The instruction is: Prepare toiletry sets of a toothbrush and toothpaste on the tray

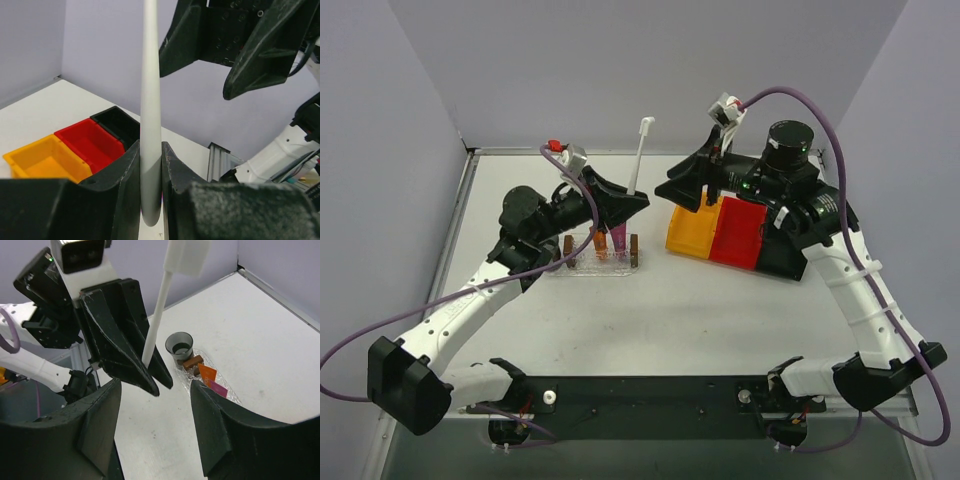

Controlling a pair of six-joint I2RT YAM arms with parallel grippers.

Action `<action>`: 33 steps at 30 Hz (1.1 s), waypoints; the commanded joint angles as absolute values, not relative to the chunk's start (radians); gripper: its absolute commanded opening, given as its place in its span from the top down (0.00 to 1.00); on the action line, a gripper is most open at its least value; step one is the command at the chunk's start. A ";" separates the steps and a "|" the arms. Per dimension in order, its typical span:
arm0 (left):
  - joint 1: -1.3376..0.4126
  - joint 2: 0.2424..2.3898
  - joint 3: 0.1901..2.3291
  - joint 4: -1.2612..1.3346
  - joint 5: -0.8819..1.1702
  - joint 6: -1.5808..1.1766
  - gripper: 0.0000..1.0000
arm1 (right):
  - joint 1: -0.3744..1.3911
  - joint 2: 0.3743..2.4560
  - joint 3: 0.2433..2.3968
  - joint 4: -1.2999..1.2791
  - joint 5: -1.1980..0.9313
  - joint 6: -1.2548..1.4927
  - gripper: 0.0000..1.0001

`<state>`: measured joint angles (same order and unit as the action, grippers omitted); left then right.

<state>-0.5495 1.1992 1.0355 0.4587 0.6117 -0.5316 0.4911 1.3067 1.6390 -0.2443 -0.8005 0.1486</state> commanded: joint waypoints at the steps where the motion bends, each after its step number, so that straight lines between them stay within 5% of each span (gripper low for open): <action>1: -0.545 1.204 1.002 0.666 0.693 -0.676 1.00 | 0.518 1.336 1.660 -0.074 -0.862 0.232 0.48; 20: -0.548 1.198 0.983 0.710 0.699 -0.704 1.00 | 0.594 1.387 1.675 -0.057 -0.864 0.255 0.54; 33: -0.548 1.203 0.977 0.704 0.709 -0.681 1.00 | 0.607 1.430 1.703 -0.069 -0.853 0.249 0.71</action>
<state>-0.5495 1.2125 0.9726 0.6601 0.6914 -0.6968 0.5976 1.4151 1.6581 -0.1219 -0.8288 0.2562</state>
